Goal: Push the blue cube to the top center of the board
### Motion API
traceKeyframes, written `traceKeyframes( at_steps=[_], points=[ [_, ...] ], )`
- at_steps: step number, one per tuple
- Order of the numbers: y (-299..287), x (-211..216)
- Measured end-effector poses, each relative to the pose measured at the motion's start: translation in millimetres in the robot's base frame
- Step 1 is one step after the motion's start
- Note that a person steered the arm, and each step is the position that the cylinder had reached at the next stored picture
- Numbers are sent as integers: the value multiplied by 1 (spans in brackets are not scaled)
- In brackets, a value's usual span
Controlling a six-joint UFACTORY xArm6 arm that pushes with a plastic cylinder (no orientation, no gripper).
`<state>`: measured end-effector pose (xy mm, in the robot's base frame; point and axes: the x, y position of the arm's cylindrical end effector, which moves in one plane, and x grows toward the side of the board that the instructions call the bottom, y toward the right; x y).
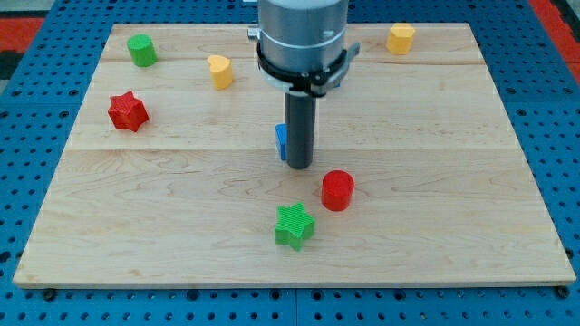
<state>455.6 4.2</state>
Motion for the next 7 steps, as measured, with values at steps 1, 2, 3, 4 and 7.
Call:
traceKeyframes(
  at_steps=[1,2,3,4,7],
  points=[
    [-1,-39],
    [-3,-83],
    [-22,-113],
    [-48,-123],
    [-74,-158]
  ],
)
